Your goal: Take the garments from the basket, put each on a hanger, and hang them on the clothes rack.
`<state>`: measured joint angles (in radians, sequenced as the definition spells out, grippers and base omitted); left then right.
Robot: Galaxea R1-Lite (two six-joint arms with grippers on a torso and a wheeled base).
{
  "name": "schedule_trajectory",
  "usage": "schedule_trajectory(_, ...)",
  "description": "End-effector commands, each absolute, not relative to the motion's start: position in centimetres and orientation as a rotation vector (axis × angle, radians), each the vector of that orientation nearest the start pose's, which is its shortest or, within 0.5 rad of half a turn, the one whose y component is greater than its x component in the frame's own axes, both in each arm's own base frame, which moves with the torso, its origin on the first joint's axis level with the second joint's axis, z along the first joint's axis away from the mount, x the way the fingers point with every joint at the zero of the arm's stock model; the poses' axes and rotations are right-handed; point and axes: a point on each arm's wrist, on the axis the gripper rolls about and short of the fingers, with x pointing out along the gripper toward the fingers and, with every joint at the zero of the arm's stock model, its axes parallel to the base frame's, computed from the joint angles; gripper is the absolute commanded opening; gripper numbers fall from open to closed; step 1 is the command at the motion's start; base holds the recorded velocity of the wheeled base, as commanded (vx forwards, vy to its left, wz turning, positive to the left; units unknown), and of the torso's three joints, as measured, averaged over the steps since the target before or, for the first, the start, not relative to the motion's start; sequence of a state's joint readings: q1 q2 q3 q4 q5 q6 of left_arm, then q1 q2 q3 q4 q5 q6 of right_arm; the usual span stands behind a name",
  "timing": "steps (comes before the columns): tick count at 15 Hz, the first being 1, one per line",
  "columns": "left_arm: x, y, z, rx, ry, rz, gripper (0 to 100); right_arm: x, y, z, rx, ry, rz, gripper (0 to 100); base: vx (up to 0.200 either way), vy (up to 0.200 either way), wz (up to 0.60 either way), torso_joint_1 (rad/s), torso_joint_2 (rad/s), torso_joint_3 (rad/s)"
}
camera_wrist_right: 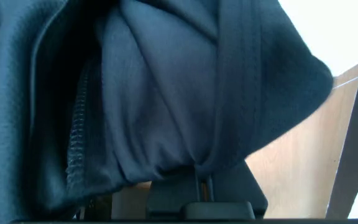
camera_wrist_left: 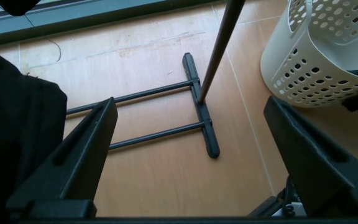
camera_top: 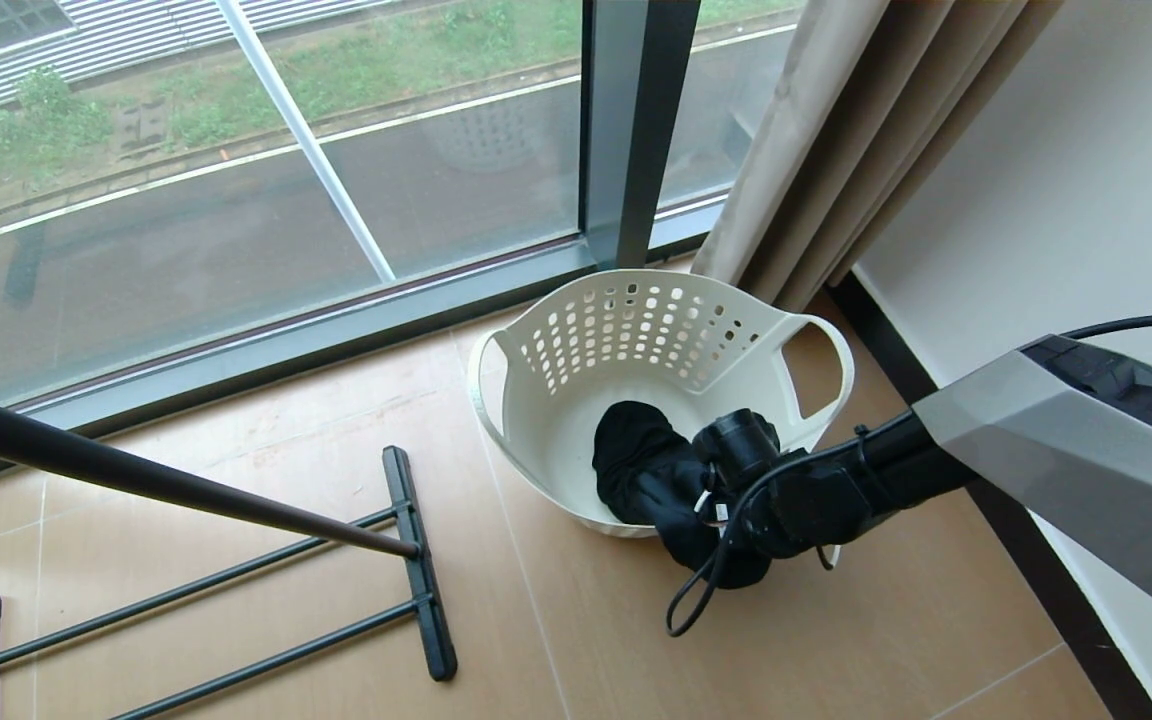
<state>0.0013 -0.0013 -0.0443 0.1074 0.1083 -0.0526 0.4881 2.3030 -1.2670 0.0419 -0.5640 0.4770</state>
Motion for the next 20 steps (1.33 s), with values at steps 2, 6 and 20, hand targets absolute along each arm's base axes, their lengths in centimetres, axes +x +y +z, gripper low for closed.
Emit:
schedule_trajectory(2, -2.7, 0.2, 7.7, -0.050, 0.060, 0.112, 100, 34.8, 17.5, 3.9, -0.101, 0.865, -0.276, 0, 0.000, 0.000, 0.00, 0.000, 0.00, 0.000)
schedule_trajectory(6, -2.7, 0.2, 7.6, -0.050, 0.061, 0.111, 100, 31.3, 17.5, 7.9, -0.145, 0.822, -0.195, 0, 0.000, 0.000, 0.00, 0.000, 0.00, 0.000)
schedule_trajectory(20, -2.7, 0.2, 7.7, -0.051, 0.061, 0.084, 100, 22.7, 17.4, 11.8, -0.263, 0.772, -0.022, 0, 0.000, 0.000, 0.00, 0.000, 0.00, 0.000)
